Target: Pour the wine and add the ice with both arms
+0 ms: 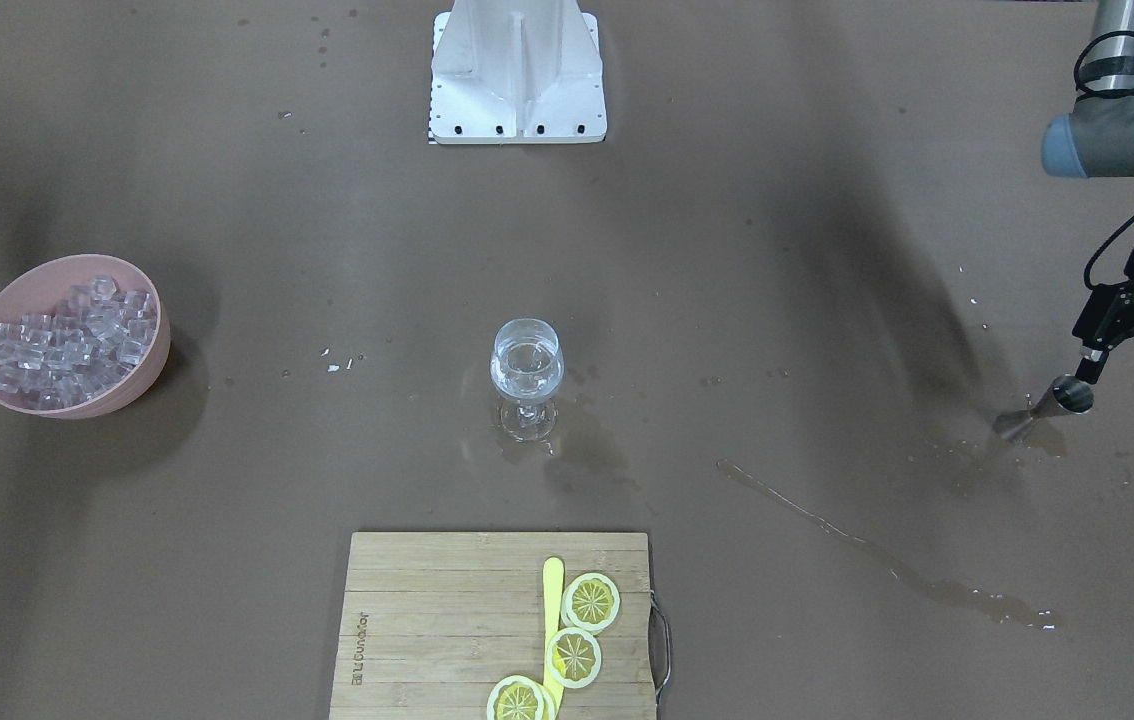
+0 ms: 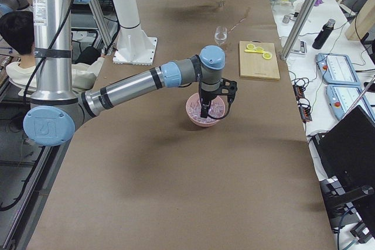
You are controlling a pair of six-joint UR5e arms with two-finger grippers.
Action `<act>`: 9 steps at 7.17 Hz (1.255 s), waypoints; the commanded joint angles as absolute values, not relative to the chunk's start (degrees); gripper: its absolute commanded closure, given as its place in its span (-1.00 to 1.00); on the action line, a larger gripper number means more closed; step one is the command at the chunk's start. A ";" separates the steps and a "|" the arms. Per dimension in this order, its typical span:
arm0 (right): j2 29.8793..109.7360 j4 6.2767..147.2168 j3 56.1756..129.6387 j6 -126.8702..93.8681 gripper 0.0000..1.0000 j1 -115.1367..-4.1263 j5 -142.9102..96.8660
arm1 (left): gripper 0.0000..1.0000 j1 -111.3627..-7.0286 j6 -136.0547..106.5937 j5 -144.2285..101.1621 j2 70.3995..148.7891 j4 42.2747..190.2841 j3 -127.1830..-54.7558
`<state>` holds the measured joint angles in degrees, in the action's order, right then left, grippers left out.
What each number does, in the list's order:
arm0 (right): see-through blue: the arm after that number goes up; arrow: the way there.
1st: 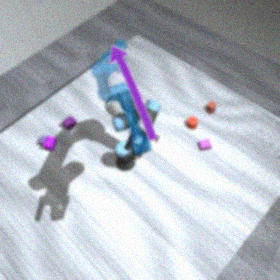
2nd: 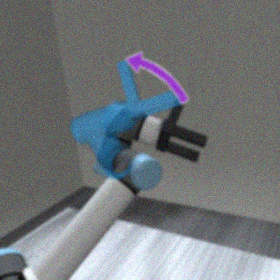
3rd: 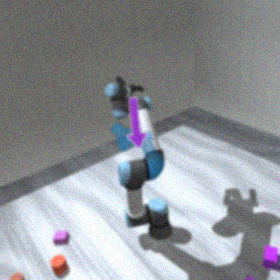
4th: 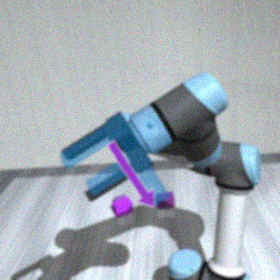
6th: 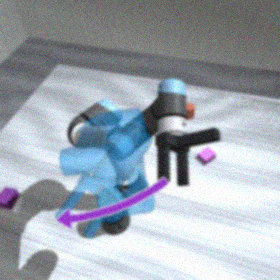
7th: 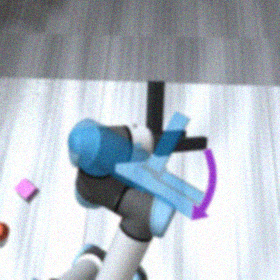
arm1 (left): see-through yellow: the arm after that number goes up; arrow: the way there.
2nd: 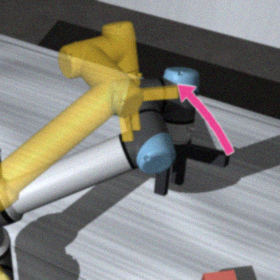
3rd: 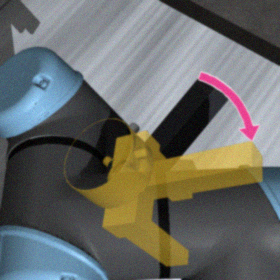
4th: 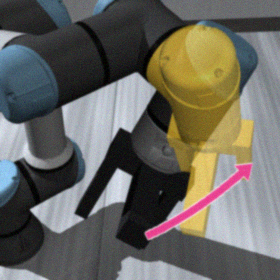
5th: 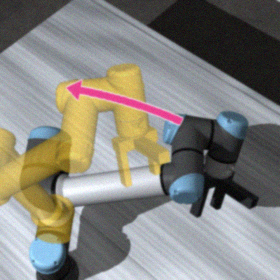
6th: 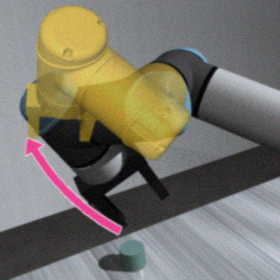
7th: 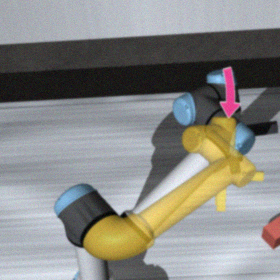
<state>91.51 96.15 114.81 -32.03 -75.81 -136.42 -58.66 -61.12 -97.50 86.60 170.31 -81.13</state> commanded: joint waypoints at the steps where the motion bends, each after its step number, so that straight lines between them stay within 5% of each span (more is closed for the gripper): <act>1: 88.09 94.83 113.39 -38.56 -1.00 -70.78 -134.66 | -0.95 -52.76 -61.79 -89.15 86.49 170.86 -80.95; 4: 83.32 94.83 105.84 -42.45 -0.99 -67.42 -134.56 | -0.95 -47.74 -59.60 -81.58 85.78 170.86 -79.11; 9: 84.36 92.74 106.17 -50.89 -0.99 -62.05 -134.30 | -0.82 -43.68 -59.50 -74.88 88.23 170.86 -75.95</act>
